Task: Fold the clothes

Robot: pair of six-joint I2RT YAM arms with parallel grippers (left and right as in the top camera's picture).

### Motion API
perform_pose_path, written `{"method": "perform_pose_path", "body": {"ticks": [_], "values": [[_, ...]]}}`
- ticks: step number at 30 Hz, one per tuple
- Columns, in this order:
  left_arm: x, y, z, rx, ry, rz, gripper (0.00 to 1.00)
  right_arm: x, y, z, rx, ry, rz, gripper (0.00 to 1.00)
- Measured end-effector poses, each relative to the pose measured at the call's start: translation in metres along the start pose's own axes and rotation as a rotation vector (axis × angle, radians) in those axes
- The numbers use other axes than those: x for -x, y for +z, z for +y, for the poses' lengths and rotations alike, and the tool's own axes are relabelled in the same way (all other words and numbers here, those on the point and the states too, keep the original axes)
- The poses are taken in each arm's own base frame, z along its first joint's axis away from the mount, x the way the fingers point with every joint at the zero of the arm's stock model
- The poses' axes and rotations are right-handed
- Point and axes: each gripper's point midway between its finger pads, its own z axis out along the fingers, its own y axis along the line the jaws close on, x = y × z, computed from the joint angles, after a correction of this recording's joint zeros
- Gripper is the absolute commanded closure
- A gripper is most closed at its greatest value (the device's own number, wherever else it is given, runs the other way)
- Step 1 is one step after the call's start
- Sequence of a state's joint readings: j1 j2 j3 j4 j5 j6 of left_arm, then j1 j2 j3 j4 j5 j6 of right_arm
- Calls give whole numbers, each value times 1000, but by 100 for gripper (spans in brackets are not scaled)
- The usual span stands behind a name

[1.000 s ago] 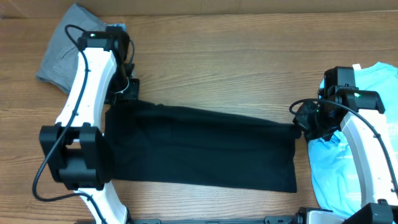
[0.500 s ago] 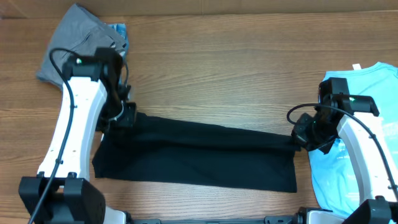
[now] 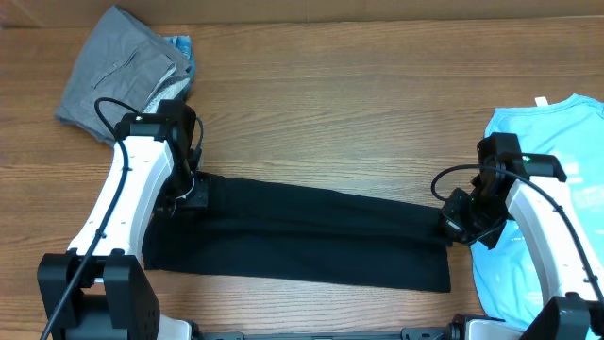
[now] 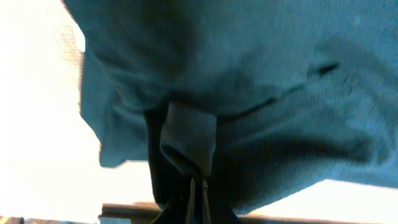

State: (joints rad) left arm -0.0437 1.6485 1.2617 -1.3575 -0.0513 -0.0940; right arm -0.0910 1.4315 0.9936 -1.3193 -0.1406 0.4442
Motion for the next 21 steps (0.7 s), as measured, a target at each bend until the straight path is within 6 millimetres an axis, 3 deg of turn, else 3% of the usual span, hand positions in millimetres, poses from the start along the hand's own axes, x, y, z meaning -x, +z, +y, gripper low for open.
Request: {"method": "perform_pose_path", "body": {"ticks": [4,5,6,7,10,11,12,15,19,21], "values": [[13,0,4,27,-12,-54,90,-9,11,0,19,5,42,96],[13,0,5,31,-12,-53,87,-10,13,0,21,7,49,89],[13,0,6,33,-12,-52,72,-12,13,-1,20,11,53,50],[12,0,7,38,-13,-50,63,-11,13,-1,18,30,52,37],[10,0,9,39,-25,-43,40,-9,14,-1,13,58,40,32],[8,0,10,38,-26,-33,24,-7,14,-1,11,59,31,27],[4,0,10,35,-32,-18,21,-5,14,-2,5,66,21,23],[-7,0,9,31,-27,29,21,5,14,-3,-5,89,-22,19],[-10,0,6,13,-24,42,45,16,13,1,8,100,-69,20],[-11,0,1,-15,-17,45,50,19,14,1,9,103,-81,20]]}}
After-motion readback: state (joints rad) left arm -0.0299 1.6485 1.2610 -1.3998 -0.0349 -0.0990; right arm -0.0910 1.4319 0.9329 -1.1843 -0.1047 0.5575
